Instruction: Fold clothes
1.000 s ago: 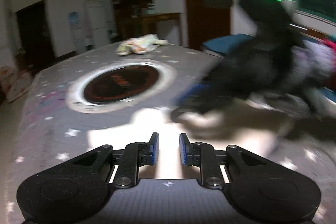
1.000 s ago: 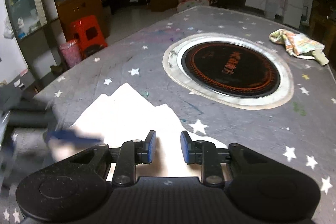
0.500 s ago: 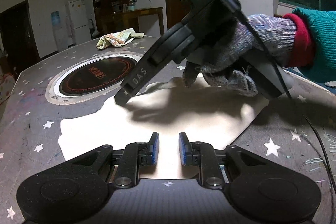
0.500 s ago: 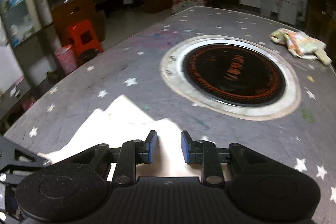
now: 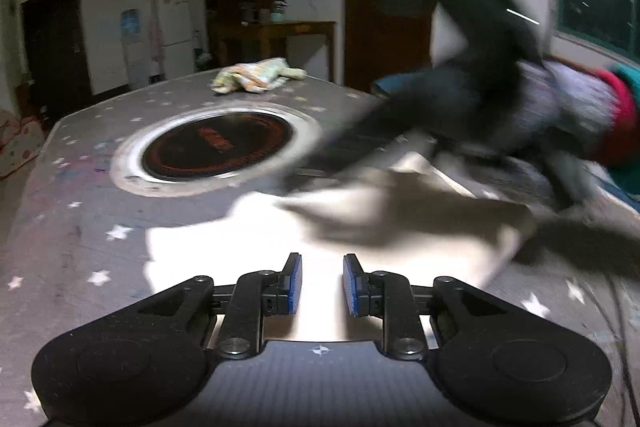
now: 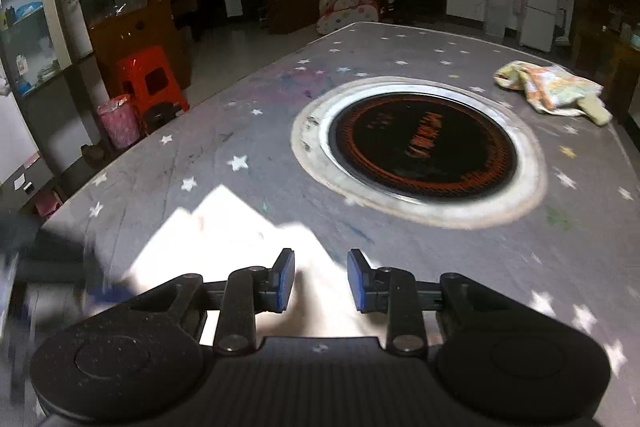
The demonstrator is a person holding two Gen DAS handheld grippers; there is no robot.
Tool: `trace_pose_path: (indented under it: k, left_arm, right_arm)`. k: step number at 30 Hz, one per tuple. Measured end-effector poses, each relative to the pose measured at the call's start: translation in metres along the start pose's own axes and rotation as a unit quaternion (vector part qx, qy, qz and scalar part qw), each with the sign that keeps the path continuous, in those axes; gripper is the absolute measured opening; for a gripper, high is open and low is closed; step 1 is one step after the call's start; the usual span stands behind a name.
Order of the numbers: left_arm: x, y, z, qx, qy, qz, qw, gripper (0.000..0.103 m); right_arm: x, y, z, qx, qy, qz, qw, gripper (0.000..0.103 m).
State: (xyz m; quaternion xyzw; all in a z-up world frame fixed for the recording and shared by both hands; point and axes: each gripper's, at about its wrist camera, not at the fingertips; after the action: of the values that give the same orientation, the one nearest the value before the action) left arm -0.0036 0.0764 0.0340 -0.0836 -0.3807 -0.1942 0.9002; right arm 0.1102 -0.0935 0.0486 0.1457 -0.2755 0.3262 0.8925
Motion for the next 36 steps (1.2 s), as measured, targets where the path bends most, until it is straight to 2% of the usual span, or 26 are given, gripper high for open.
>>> trace_pose_path:
  k: [4,10,14,20,23,26,29,31,34,36]
  left_arm:
    - [0.006,0.025,-0.008,0.020,0.005,0.043,0.9989,0.025]
    - [0.001,0.050,-0.022,0.046,0.029,0.081,0.9952,0.026]
    - [0.000,0.053,-0.020,0.048,0.030,0.086,0.9947,0.026]
    - [0.001,0.050,-0.023,0.053,0.031,0.079,0.9949,0.027]
    - [0.001,0.051,-0.023,0.054,0.032,0.079,0.9949,0.028]
    - [0.000,0.052,-0.023,0.054,0.031,0.079,0.9949,0.028]
    - [0.004,0.048,-0.021,0.057,0.028,0.077,0.9951,0.028]
    - [0.009,0.043,-0.021,0.057,0.022,0.072,0.9955,0.028]
    - [0.018,0.033,-0.024,0.047,0.017,0.064,0.9967,0.028]
    - [0.025,0.025,-0.031,0.041,0.019,0.053,0.9976,0.028]
  right_arm:
    - [-0.033,-0.009,0.021,0.003,0.004,-0.020,1.000,0.029]
    - [-0.068,-0.035,0.026,-0.031,0.007,-0.061,0.998,0.029]
    - [-0.070,-0.049,0.035,-0.033,-0.011,-0.094,0.995,0.028]
    - [-0.058,-0.043,0.026,-0.027,-0.024,-0.085,0.996,0.027]
    - [-0.054,-0.044,0.013,-0.055,-0.017,-0.087,0.995,0.021]
    - [-0.054,-0.049,0.008,-0.076,-0.015,-0.107,0.991,0.022]
    - [-0.051,-0.044,0.015,-0.086,-0.030,-0.090,0.992,0.022]
    - [-0.047,-0.038,0.017,-0.077,-0.037,-0.077,0.993,0.024]
    - [-0.041,-0.030,0.006,-0.069,-0.027,-0.060,0.995,0.024]
    - [-0.038,-0.026,-0.005,-0.067,-0.013,-0.048,0.997,0.028]
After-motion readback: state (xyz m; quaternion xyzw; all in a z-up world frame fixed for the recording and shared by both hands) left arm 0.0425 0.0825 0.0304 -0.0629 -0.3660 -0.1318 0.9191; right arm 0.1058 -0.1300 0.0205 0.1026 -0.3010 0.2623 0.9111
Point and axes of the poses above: each gripper's, at about its wrist camera, not at the fingertips, and z roughly against the way its jaws point, y to its left, x to its top, and after that the axes turned 10 degrees about y, right-handed
